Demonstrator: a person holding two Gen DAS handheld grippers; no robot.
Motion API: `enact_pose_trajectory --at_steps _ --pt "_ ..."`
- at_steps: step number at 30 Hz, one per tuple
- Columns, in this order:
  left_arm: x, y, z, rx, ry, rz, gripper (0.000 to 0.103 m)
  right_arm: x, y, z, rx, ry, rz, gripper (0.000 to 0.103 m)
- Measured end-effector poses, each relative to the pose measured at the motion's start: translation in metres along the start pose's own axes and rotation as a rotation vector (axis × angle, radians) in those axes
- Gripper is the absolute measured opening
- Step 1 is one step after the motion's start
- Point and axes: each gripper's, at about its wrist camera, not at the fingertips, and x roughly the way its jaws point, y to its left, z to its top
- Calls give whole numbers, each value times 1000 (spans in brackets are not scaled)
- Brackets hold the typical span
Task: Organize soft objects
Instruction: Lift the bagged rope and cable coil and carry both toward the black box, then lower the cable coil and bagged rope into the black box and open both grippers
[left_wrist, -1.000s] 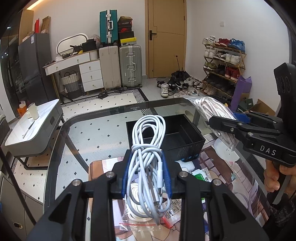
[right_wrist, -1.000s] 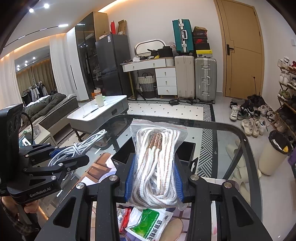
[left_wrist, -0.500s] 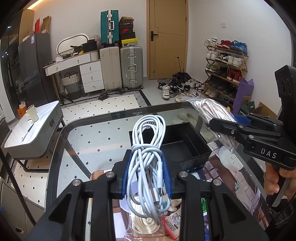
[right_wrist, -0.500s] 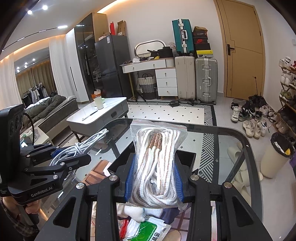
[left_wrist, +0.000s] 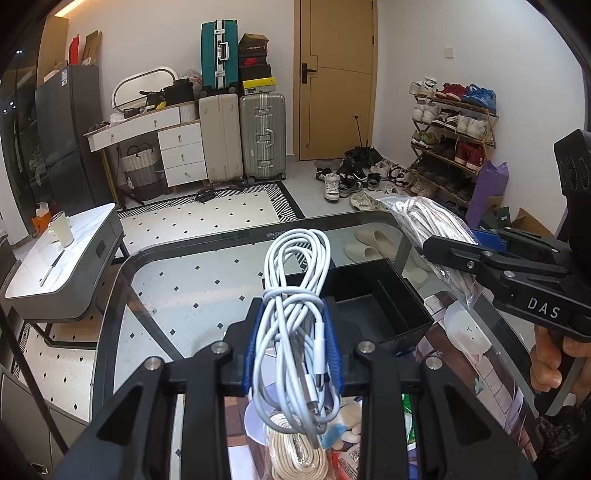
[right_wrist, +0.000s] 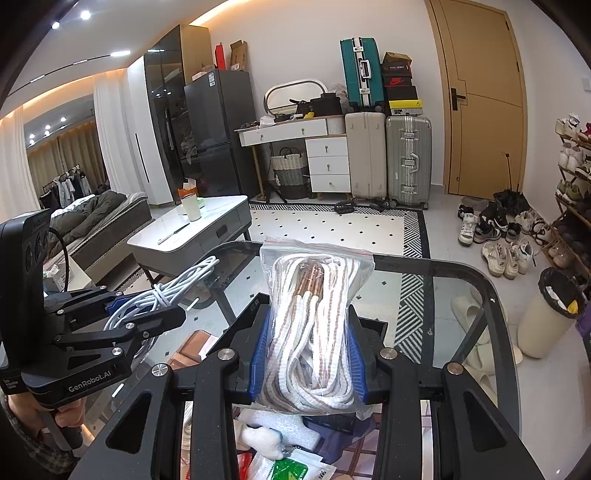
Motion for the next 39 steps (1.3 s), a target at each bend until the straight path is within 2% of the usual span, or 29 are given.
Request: enact_pose_trajectory --at_steps 21,32,39 --pt "23 2 30 4 -6 -6 28 16 -10 15 16 -7 0 37" --pt "53 5 32 -15 29 -21 28 33 -17 13 30 24 4 37" --pt "73 1 32 -17 67 -33 28 57 -21 13 44 84 4 37"
